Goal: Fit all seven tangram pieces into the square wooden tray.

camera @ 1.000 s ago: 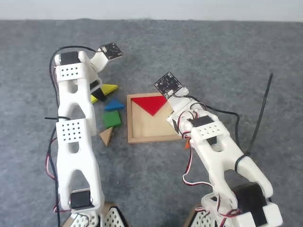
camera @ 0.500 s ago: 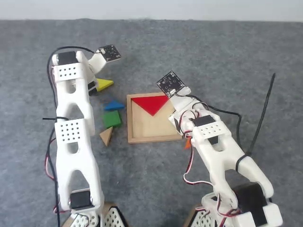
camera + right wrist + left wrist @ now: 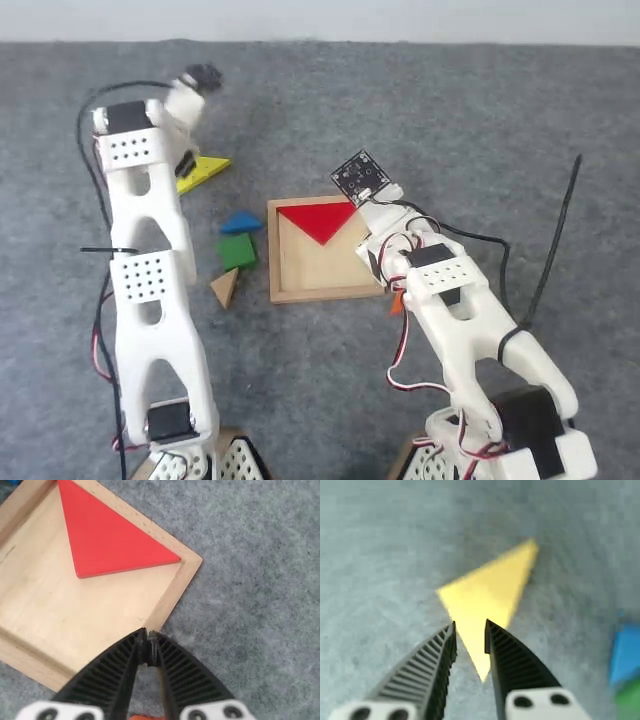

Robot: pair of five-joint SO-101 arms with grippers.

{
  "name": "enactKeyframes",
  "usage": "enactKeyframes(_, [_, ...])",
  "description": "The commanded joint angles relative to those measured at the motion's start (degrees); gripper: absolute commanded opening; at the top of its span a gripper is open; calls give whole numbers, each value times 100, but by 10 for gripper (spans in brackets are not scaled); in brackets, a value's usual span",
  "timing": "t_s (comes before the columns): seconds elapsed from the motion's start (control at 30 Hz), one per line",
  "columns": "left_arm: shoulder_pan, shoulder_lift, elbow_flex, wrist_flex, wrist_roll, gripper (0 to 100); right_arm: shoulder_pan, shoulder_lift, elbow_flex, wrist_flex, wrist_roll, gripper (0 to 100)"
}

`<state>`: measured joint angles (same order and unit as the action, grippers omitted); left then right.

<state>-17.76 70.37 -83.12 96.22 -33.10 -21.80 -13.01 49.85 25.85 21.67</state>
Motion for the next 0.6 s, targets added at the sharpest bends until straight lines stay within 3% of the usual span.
enactKeyframes(0.0, [-26, -440, -163, -1046, 2057, 86, 84, -321, -35, -119, 105, 10])
enactKeyframes(0.13, [-149, 62, 110, -2629, 3903, 87, 84, -321, -35, -119, 105, 10])
enactKeyframes(0.23, [-132, 607, 180, -3569, 4378, 87, 84, -321, -35, -119, 105, 10])
enactKeyframes(0.37, [-70, 967, 163, -3358, 4290, 118, 84, -321, -35, -119, 105, 10])
enactKeyframes(0.57, [-62, 712, 180, -2268, 3341, 114, 84, -321, -35, -119, 105, 10])
